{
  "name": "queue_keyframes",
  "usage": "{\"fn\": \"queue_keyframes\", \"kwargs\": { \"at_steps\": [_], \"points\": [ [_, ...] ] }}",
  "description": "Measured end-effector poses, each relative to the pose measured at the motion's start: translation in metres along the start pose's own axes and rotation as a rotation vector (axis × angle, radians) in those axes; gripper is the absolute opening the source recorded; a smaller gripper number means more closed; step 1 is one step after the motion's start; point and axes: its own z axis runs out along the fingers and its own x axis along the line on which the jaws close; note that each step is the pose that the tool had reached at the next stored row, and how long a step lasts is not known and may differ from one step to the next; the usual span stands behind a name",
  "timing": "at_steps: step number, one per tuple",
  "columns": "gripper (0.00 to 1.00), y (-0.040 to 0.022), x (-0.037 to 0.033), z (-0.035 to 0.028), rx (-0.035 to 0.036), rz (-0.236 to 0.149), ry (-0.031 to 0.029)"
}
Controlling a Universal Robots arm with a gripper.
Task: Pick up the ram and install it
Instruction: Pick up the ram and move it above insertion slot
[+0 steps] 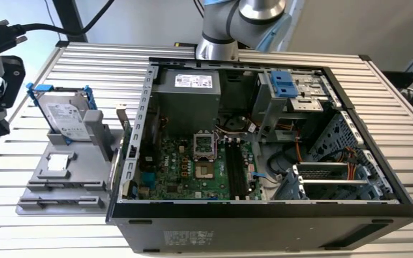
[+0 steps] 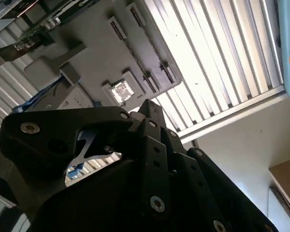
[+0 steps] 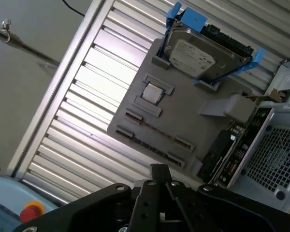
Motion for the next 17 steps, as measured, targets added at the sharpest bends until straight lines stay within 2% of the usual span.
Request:
{"fn": "queue_keyframes", "kwargs": {
  "at_steps": [17],
  "points": [
    [0.00,0.0000,0.0000,0.0000,-0.0036,-0.284,0.0141]
  ]
}}
